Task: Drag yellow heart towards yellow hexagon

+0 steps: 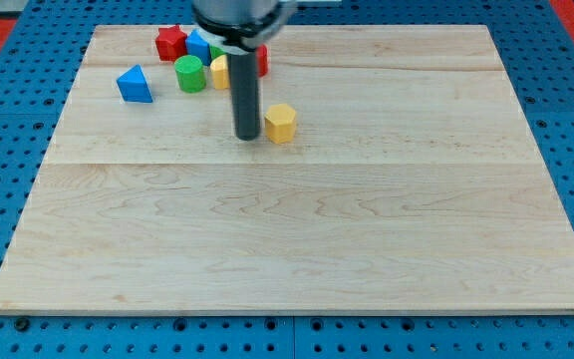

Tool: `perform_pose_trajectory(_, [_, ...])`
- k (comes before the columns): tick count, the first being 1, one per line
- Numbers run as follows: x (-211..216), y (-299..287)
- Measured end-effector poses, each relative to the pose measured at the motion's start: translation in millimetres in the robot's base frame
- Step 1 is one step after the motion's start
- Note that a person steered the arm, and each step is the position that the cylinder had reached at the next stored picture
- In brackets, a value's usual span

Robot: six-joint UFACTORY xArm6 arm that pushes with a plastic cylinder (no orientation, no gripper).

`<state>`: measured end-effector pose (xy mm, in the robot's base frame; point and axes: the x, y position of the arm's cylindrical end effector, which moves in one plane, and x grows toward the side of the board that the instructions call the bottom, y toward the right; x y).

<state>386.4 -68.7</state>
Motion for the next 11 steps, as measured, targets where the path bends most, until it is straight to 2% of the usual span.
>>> perform_pose_trajectory(1, [-33,-56])
perform_pose_trajectory(2, [-62,-85])
perform_pose_trajectory(4, [-109,-110])
perform_pose_trajectory(5, [-135,-101])
perform_pose_trajectory(6, [-135,-47])
perform_pose_trajectory(7, [-110,-15])
perform_pose_trajectory(9, [-58,17])
perform_pose_trajectory(10, [-81,-2])
perform_pose_trajectory(11, [-47,6])
